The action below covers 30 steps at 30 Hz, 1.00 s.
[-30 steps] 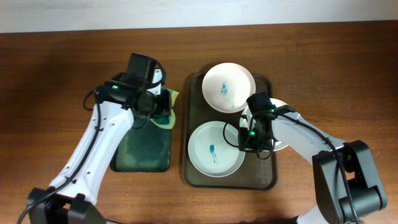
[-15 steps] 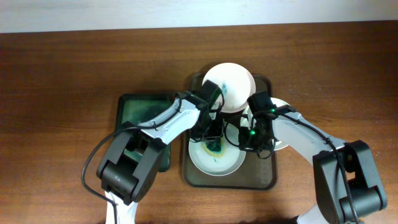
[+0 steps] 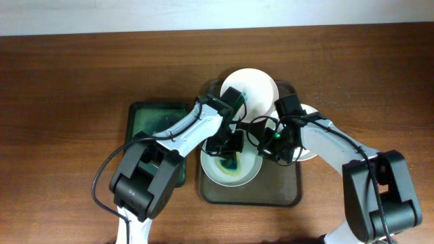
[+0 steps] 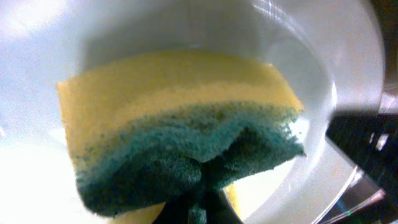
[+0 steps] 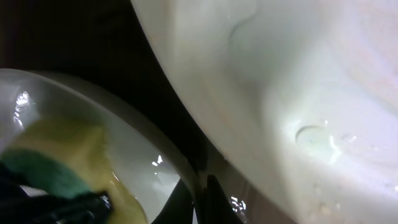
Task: Clean dirty plates on tray and stack at the side
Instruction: 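Hold the front plate with right gripper and scrub it with the sponge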
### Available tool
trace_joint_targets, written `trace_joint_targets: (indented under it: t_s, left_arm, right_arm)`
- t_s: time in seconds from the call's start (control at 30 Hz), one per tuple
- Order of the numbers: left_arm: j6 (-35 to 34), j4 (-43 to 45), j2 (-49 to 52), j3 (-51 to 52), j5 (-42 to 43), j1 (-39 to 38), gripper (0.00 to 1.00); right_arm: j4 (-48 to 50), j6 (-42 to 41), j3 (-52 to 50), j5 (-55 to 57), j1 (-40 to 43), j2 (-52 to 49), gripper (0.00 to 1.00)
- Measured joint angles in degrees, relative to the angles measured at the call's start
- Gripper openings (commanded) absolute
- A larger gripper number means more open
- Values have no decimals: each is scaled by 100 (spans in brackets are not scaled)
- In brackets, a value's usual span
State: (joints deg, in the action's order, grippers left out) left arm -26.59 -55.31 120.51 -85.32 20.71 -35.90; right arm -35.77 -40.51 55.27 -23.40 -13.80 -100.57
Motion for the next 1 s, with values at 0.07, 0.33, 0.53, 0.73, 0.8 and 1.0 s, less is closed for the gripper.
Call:
trace_joint_targets:
  t_s: [0.07,0.33,0.53,0.73,0.8,1.0]
  left_arm:
    - [46,-227,0,-4,28,-74,0]
    - [59,-212,-79,-2,-1921,15,0]
    - [286,-205,-149,35,-1827,570,0]
    - [350,-37,-149,68,-953,748,0]
    - [350,-24,-149,68,-905,748,0]
    - [350,26,-149,76,-800,748,0]
  right_arm:
    - [125,-15,0,-11,0,0,4]
    - [328,282,153,-267,0,0,4]
    - [511,951,153,-667,11,0,19]
    - [938,719,155,-37,-962,0,20]
    - [1071,380,157,535,-962,0,19]
    - [1552,-46,216,581,-997,-527,4]
